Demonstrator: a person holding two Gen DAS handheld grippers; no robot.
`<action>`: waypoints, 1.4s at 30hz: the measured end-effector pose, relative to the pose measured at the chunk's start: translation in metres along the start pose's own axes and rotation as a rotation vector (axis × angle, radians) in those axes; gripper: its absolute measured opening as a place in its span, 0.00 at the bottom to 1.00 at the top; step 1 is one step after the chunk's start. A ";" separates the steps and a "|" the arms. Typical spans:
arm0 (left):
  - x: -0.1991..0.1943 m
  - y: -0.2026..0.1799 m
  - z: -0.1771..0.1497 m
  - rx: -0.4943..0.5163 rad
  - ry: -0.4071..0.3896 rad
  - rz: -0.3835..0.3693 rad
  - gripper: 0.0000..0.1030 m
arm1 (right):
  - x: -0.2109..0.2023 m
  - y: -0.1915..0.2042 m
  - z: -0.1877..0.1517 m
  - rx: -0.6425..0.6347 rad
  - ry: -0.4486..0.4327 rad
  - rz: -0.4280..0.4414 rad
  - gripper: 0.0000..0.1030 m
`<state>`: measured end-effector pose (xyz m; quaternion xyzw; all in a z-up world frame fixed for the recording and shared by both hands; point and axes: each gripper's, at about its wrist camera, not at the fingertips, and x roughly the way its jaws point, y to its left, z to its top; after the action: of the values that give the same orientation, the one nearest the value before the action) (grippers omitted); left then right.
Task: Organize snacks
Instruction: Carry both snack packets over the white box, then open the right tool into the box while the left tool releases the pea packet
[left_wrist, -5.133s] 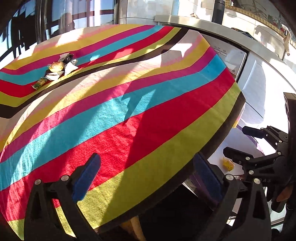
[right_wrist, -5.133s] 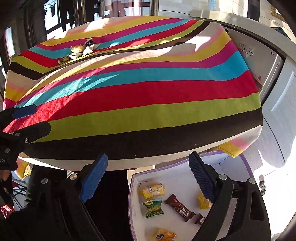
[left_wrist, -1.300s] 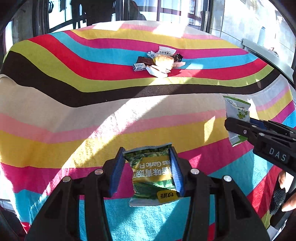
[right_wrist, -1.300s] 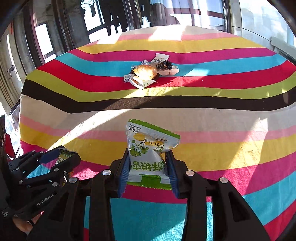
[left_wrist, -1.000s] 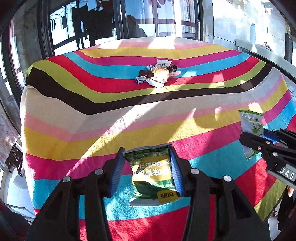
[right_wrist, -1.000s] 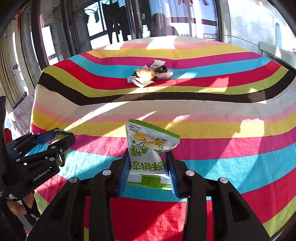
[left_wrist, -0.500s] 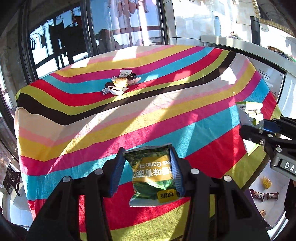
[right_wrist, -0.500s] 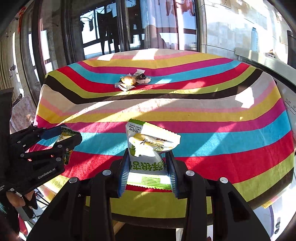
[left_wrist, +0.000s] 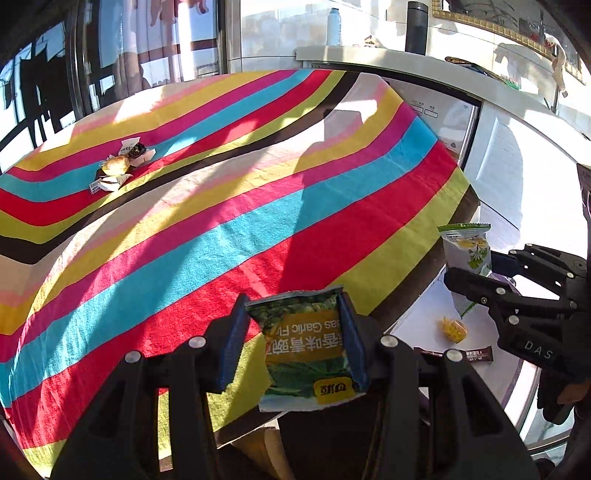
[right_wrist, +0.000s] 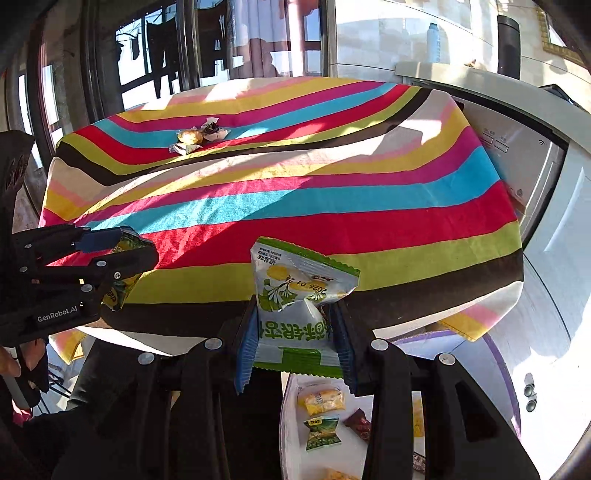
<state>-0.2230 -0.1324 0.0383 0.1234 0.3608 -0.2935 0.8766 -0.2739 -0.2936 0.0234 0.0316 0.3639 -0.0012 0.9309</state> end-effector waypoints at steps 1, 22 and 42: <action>0.003 -0.009 0.001 0.015 0.010 -0.025 0.46 | -0.002 -0.006 -0.005 0.011 0.006 -0.012 0.36; 0.084 -0.161 -0.010 0.310 0.237 -0.256 0.46 | -0.003 -0.086 -0.095 0.117 0.150 -0.285 0.36; 0.083 -0.162 -0.010 0.285 0.218 -0.246 0.77 | 0.001 -0.092 -0.106 0.154 0.169 -0.321 0.63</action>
<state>-0.2787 -0.2926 -0.0282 0.2319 0.4205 -0.4315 0.7637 -0.3477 -0.3794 -0.0602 0.0444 0.4402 -0.1746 0.8796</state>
